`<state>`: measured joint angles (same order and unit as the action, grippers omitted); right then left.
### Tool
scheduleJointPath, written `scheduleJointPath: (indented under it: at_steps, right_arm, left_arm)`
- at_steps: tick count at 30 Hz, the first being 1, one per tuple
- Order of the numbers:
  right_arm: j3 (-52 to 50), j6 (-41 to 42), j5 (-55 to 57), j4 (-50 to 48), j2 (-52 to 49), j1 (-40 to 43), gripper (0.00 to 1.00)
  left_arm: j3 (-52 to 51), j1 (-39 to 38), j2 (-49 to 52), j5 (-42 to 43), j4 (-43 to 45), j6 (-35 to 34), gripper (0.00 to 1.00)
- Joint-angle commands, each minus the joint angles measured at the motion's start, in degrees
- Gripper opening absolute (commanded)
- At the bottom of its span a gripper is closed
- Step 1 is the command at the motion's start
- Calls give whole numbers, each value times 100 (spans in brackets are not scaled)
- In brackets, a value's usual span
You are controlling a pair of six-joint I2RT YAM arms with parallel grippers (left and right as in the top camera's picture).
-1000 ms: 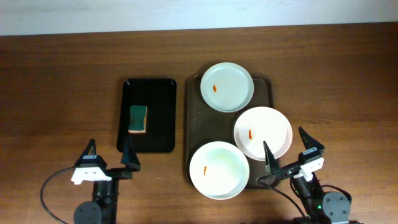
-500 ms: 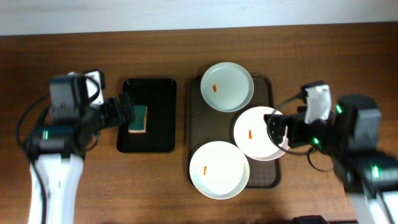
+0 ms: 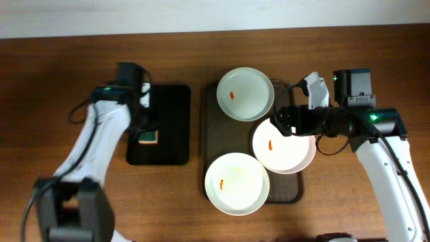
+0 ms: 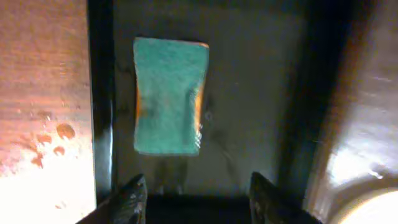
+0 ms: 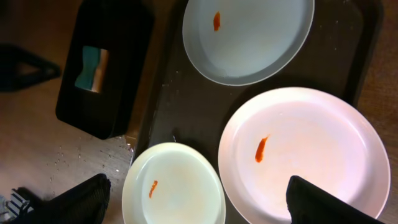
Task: Clean dirty plates on tray and stack at the side
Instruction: 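Move left gripper to the sponge and right gripper to the top plate, then grasp the green sponge with the left gripper and lift it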
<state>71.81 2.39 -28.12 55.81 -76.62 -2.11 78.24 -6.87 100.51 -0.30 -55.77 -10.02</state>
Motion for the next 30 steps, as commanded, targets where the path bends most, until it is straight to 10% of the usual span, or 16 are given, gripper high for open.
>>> scheduleJointPath:
  at_steps: [1, 6, 9, 22, 30]
  right_arm:
    - [149, 4, 55, 33, 17, 26, 91]
    - [149, 4, 52, 57, 17, 26, 90]
    - [149, 4, 52, 59, 17, 26, 90]
    - [149, 4, 52, 85, 15, 26, 88]
    - [149, 2, 55, 103, 17, 26, 88]
  left_arm:
    - [66, -107, 758, -1043, 291, 26, 41]
    - [66, -31, 1558, -1064, 721, 28, 28]
    - [66, -37, 1738, -761, 863, 31, 0]
    - [431, -162, 813, -203, 332, 70, 0]
    - [-372, -160, 918, -210, 1270, 72, 61]
